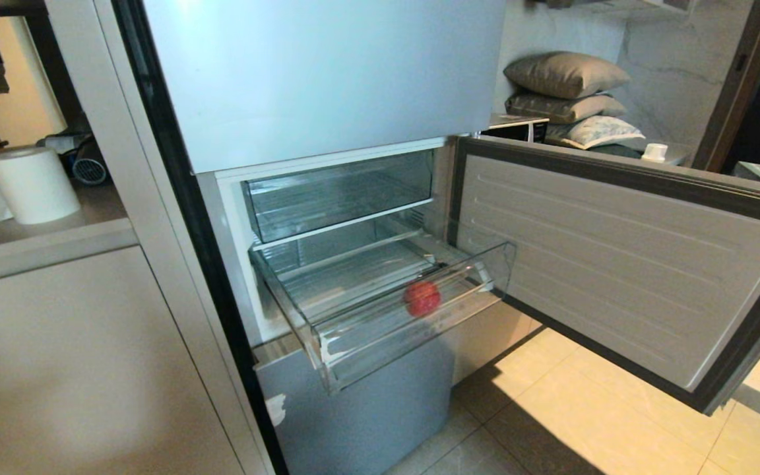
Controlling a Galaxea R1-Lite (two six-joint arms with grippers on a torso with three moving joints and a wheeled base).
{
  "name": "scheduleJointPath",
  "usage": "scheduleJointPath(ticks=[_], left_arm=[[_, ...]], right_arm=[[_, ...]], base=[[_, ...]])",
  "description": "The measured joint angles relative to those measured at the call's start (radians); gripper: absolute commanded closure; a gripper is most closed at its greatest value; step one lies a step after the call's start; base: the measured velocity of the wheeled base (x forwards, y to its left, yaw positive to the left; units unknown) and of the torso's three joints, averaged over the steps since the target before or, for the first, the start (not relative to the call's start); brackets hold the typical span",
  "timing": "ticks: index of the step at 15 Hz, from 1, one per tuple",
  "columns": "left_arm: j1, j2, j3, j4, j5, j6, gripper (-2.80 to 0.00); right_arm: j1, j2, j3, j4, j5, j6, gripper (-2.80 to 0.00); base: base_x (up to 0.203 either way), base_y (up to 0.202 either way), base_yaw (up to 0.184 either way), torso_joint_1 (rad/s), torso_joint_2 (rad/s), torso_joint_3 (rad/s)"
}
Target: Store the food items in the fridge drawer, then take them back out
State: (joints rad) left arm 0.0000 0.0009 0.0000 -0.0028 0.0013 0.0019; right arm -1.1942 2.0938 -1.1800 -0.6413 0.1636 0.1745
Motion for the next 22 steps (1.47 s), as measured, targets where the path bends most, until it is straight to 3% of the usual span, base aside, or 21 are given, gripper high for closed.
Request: scheduleJointPath(ticks=[8,17,18,22], left_arm=[[0.000,0.000,0.000,0.000,0.000,0.000,0.00],[0.000,0.000,0.000,0.000,0.000,0.000,0.00],[0.000,0.000,0.000,0.000,0.000,0.000,0.00],[0.000,0.000,0.000,0.000,0.000,0.000,0.00]], right_arm=[[-0.012,0.220,-0.138,-0.047,0.146,0.052,0.00],[-0.016,0.323,-0.231,-0.074,0.140,0.059,0.00],[-0.016,0.332,-0.239,-0.074,0.140,0.058,-2.80],[-0.018,0.353,-0.262,-0.073,0.139,0.057,-2.80]], base=[[0.000,0.000,0.000,0.000,0.00,0.000],[0.000,0.000,0.000,0.000,0.00,0.000],[0.000,0.000,0.000,0.000,0.00,0.000],[0.000,0.000,0.000,0.000,0.00,0.000]])
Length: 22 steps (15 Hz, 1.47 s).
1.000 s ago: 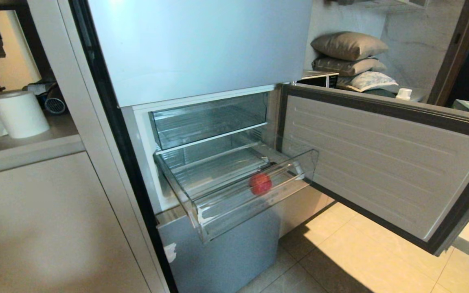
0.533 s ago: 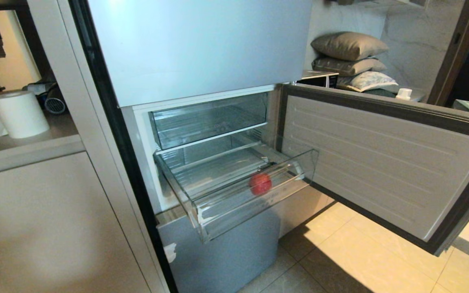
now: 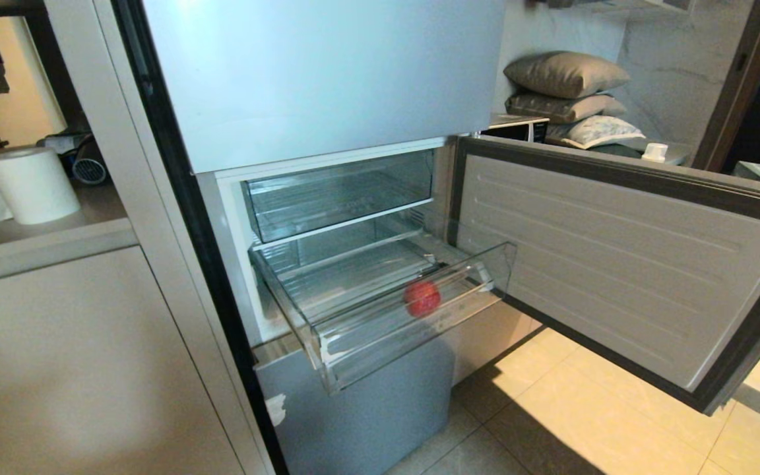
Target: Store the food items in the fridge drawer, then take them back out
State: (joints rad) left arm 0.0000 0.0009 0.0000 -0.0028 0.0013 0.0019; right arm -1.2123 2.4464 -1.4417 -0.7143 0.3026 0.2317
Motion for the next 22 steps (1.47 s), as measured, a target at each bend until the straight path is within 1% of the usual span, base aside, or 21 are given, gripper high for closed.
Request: scheduleJointPath(ticks=[5,8,10,11,13,19,22], left_arm=[[0.000,0.000,0.000,0.000,0.000,0.000,0.00],[0.000,0.000,0.000,0.000,0.000,0.000,0.00],[0.000,0.000,0.000,0.000,0.000,0.000,0.00],[0.000,0.000,0.000,0.000,0.000,0.000,0.00],[0.000,0.000,0.000,0.000,0.000,0.000,0.00],[0.000,0.000,0.000,0.000,0.000,0.000,0.00],[0.000,0.000,0.000,0.000,0.000,0.000,0.00]], right_arm=[[-0.005,-0.009,0.006,0.005,0.004,0.002,-2.80],[-0.023,-0.067,0.029,0.020,0.001,0.011,-2.80],[-0.045,-0.134,0.069,0.024,0.000,0.014,-2.80],[-0.056,-0.168,0.089,0.024,0.000,0.017,0.00],[-0.072,-0.234,0.145,0.025,0.000,0.019,0.00],[-0.083,-0.407,0.310,0.019,0.002,0.046,0.00],[-0.082,-0.452,0.348,0.019,0.002,0.047,0.00]], base=[[0.000,0.000,0.000,0.000,0.00,0.000],[0.000,0.000,0.000,0.000,0.00,0.000],[0.000,0.000,0.000,0.000,0.00,0.000],[0.000,0.000,0.000,0.000,0.00,0.000],[0.000,0.000,0.000,0.000,0.00,0.000],[0.000,0.000,0.000,0.000,0.00,0.000],[0.000,0.000,0.000,0.000,0.00,0.000]])
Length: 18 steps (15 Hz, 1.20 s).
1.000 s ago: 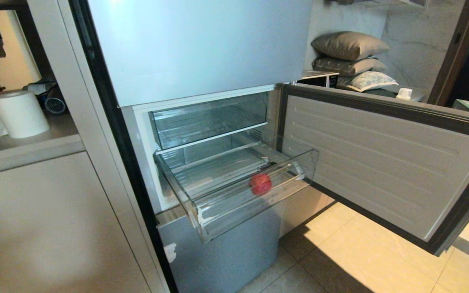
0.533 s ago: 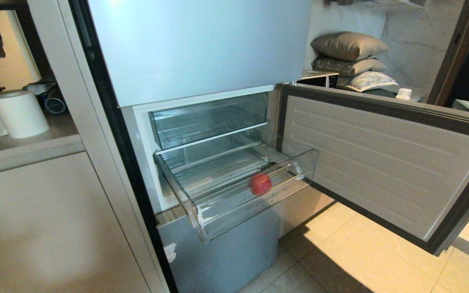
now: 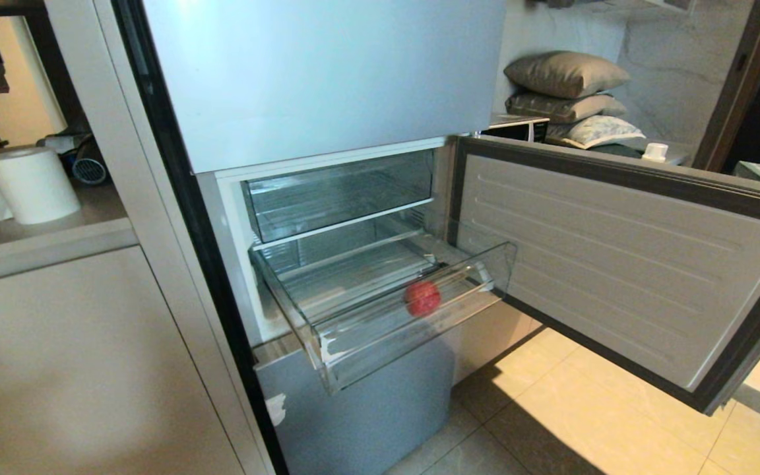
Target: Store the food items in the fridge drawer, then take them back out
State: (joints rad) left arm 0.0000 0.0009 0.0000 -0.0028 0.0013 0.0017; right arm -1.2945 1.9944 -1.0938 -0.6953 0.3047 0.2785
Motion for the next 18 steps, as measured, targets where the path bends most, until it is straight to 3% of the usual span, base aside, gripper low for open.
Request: scheduleJointPath(ticks=[6,9,11,13,17,18], left_arm=[[0.000,0.000,0.000,0.000,0.000,0.000,0.00],[0.000,0.000,0.000,0.000,0.000,0.000,0.00],[0.000,0.000,0.000,0.000,0.000,0.000,0.00],[0.000,0.000,0.000,0.000,0.000,0.000,0.00],[0.000,0.000,0.000,0.000,0.000,0.000,0.00],[0.000,0.000,0.000,0.000,0.000,0.000,0.00]], right_arm=[[-0.028,-0.129,0.090,0.003,0.018,-0.003,0.00],[-0.013,-0.335,0.249,0.001,0.067,-0.022,0.00],[0.062,-0.513,0.407,0.000,0.088,-0.065,0.00],[0.245,-0.683,0.567,-0.004,0.055,-0.115,0.00],[0.841,-1.024,0.816,0.064,-0.163,-0.181,0.00],[0.946,-1.118,0.868,0.101,-0.223,-0.198,0.00]], base=[[0.000,0.000,0.000,0.000,0.00,0.000],[0.000,0.000,0.000,0.000,0.00,0.000],[0.000,0.000,0.000,0.000,0.00,0.000],[0.000,0.000,0.000,0.000,0.00,0.000],[0.000,0.000,0.000,0.000,0.00,0.000],[0.000,0.000,0.000,0.000,0.00,0.000]])
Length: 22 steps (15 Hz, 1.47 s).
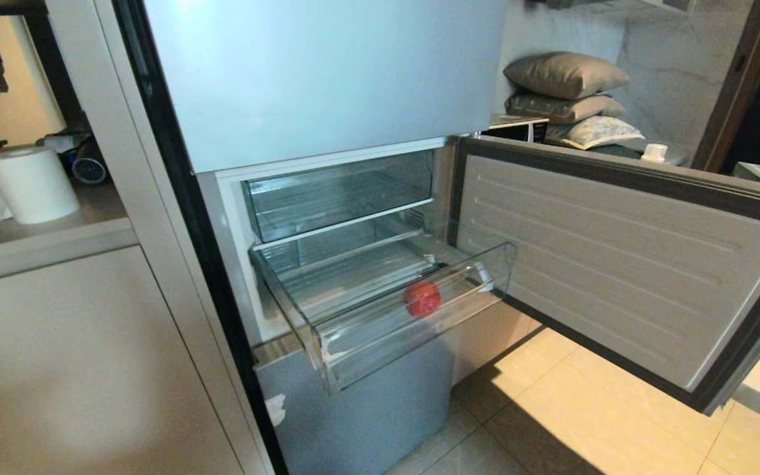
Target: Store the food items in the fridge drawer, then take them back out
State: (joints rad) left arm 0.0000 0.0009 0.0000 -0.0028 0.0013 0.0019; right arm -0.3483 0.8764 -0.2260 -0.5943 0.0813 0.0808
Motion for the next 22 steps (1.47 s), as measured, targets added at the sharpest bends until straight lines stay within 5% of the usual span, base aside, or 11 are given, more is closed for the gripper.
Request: scheduleJointPath(ticks=[3,7,11,22], left_arm=[[0.000,0.000,0.000,0.000,0.000,0.000,0.00],[0.000,0.000,0.000,0.000,0.000,0.000,0.00],[0.000,0.000,0.000,0.000,0.000,0.000,0.00],[0.000,0.000,0.000,0.000,0.000,0.000,0.00]], right_arm=[[0.206,-0.316,0.129,0.154,-0.120,-0.060,0.00],[0.331,-0.652,0.205,0.472,-0.124,-0.109,0.00],[0.352,-0.833,0.188,0.689,-0.086,-0.167,0.00],[0.352,-0.878,0.192,0.689,-0.087,-0.167,0.00]], base=[[0.000,0.000,0.000,0.000,0.00,0.000],[0.000,0.000,0.000,0.000,0.00,0.000],[0.000,0.000,0.000,0.000,0.00,0.000],[0.000,0.000,0.000,0.000,0.00,0.000]])
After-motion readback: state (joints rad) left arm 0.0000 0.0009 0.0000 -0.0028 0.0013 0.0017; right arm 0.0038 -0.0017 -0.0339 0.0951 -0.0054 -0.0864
